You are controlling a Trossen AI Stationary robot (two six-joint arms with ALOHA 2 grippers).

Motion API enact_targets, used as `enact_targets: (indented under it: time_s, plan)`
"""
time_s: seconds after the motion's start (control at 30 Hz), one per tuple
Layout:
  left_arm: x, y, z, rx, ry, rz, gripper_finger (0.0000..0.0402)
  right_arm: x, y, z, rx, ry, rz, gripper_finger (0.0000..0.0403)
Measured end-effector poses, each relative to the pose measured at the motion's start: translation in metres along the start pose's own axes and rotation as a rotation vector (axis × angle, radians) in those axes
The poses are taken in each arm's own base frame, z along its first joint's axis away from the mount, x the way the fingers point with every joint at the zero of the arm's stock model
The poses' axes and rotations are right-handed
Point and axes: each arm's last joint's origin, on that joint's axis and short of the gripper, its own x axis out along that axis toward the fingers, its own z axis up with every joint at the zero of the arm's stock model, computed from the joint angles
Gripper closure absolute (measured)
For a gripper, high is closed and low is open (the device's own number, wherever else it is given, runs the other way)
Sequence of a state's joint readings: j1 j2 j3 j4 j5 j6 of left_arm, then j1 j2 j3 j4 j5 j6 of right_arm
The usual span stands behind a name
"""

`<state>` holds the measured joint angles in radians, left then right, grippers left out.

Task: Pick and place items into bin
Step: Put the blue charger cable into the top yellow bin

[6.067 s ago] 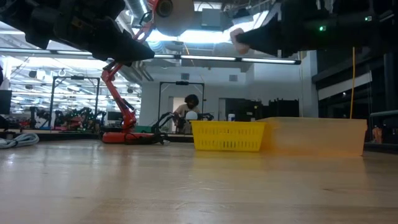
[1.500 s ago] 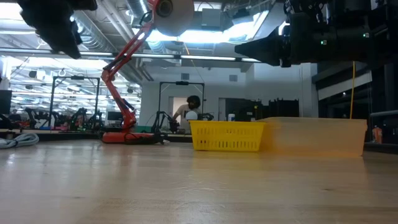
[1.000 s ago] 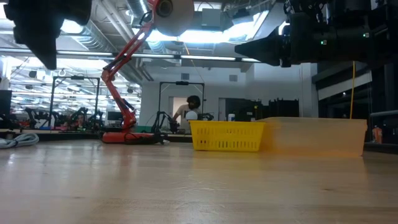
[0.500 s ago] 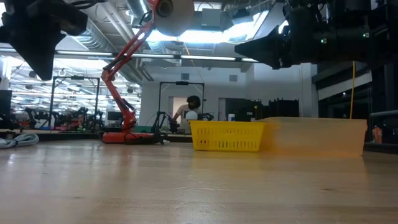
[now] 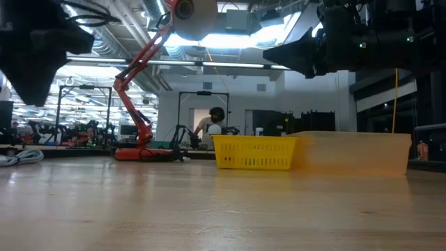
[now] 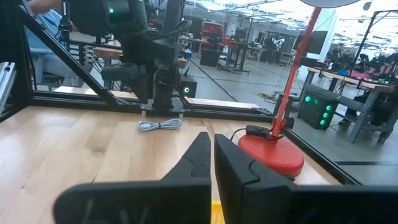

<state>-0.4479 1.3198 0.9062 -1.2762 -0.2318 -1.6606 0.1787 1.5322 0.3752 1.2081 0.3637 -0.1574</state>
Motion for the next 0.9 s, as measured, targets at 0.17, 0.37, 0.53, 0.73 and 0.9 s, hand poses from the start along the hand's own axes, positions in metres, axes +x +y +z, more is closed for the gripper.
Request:
enact_targets:
  time_s: [0.17,0.37,0.53,0.73,0.9]
  plan:
    - [0.003,0.003,-0.002,-0.060,0.028,0.088,0.0268,0.000,0.000,-0.001,-0.002,0.006,0.001,0.0398]
    - [0.008,0.001,-0.003,-0.107,0.012,0.125,0.0263,0.000,0.000,-0.001,-0.003,0.008,0.001,0.0398]
    - [0.037,0.007,-0.011,-0.109,0.063,0.148,0.0262,0.000,0.000,-0.001,-0.003,0.008,0.001,0.0398]
    - [0.069,0.022,-0.019,-0.140,0.123,0.132,0.0262,0.000,0.000,0.000,-0.002,0.005,0.001,0.0398]
    - [0.077,0.028,-0.019,-0.161,0.113,0.016,0.0262,0.000,0.000,0.000,-0.002,0.004,0.001,0.0398]
